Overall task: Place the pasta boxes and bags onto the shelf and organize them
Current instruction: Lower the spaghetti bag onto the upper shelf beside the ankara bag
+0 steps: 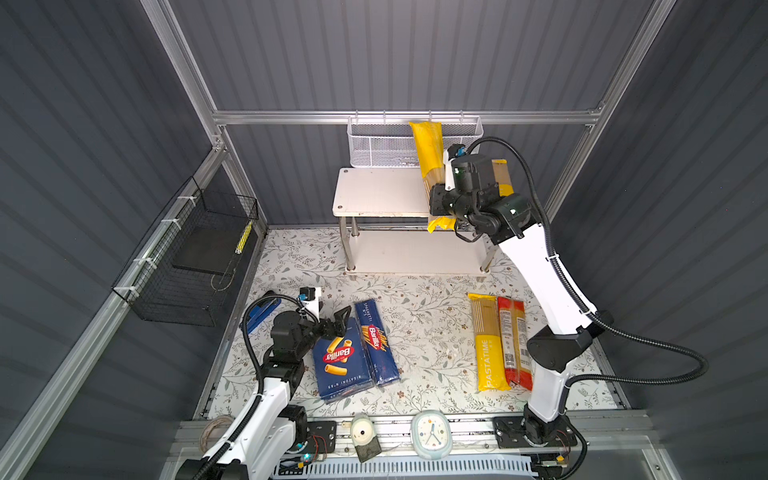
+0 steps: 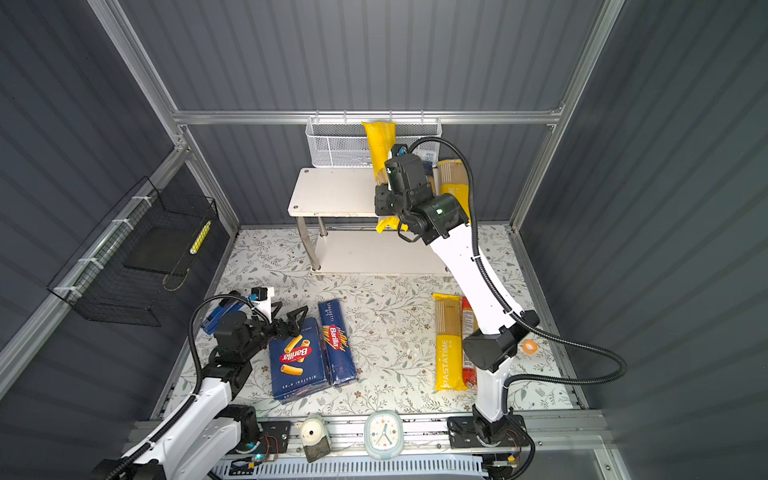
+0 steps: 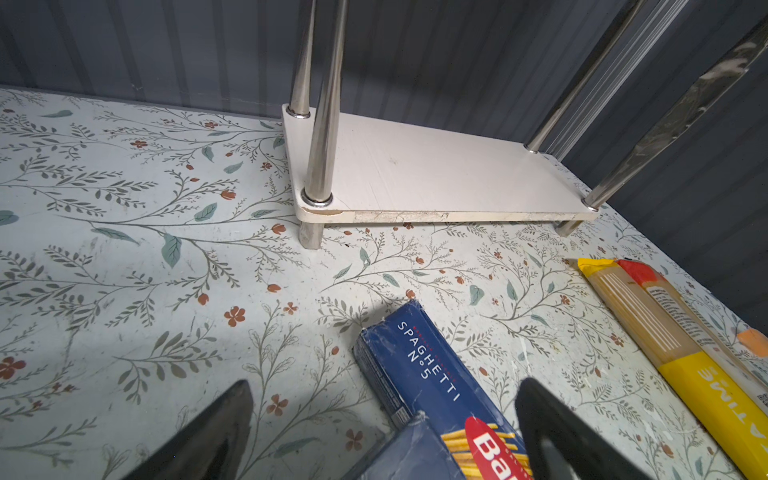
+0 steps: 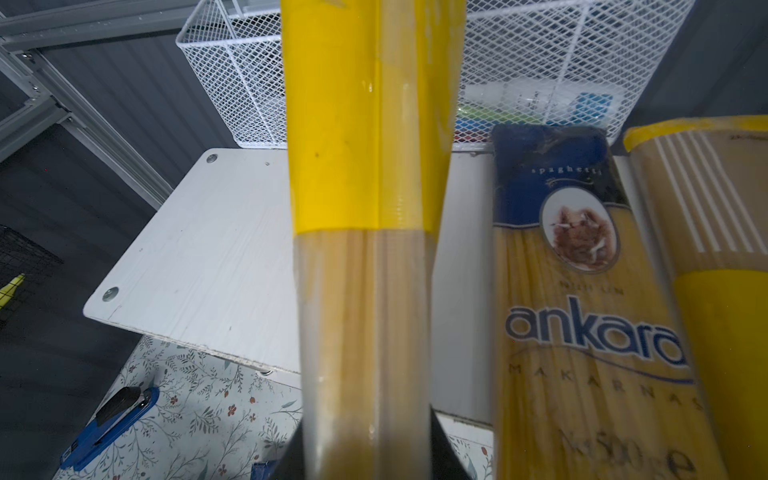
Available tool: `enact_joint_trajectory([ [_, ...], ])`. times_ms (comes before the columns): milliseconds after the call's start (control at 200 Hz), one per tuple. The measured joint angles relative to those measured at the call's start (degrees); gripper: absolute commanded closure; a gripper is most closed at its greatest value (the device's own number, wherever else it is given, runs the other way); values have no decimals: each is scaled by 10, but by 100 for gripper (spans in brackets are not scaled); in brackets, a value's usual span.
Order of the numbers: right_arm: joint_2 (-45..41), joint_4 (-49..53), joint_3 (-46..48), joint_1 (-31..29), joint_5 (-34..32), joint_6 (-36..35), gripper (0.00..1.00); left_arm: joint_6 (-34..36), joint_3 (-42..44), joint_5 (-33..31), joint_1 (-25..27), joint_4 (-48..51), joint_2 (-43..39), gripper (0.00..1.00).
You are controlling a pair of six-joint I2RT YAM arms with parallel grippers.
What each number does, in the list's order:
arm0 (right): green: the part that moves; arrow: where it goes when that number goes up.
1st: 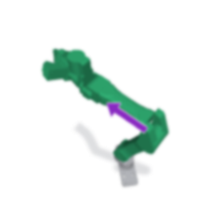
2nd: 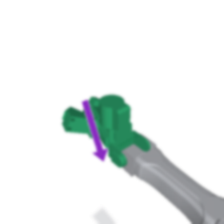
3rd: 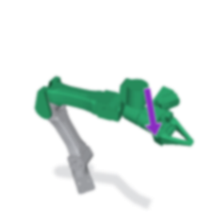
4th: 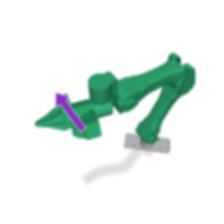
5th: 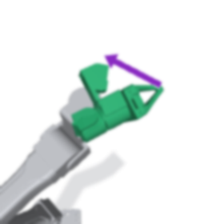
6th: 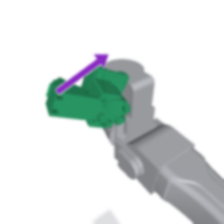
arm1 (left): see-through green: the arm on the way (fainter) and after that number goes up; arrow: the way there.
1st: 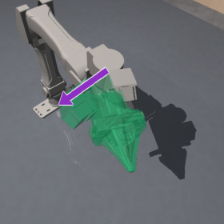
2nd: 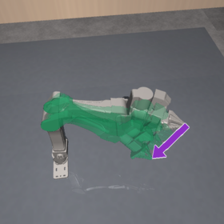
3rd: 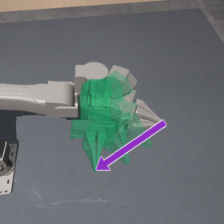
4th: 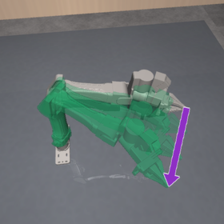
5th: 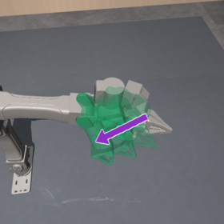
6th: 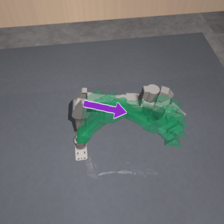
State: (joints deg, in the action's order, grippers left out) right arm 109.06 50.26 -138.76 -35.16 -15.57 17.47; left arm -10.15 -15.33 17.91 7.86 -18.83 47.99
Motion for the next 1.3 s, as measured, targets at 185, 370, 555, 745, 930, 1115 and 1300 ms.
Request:
enact_joint_trajectory([
  [185, 0, 17, 1, 3, -12, 0, 96, 0, 0, 0, 0, 0, 3, 0],
  [370, 0, 15, 19, 10, -33, 3, 96, 0, 0, 0, 0, 0, 3, 1],
  [555, 2, 11, 24, 16, -29, 10, 95, 0, 0, 0, 0, 0, 10, 0],
  [745, 10, -5, 24, 22, -22, 23, 95, 0, 0, 0, 0, 0, 13, 0],
  [930, 26, -19, 24, 31, -15, 36, 91, 0, 0, 0, 0, 0, 14, 1],
  [1115, 28, -28, 24, 36, -8, 48, 85, 0, 0, 0, 0, 0, 14, 0],
  [1300, 26, -39, 32, 37, -4, 59, 74, 0, 0, 0, 0, 0, 14, 0],
])
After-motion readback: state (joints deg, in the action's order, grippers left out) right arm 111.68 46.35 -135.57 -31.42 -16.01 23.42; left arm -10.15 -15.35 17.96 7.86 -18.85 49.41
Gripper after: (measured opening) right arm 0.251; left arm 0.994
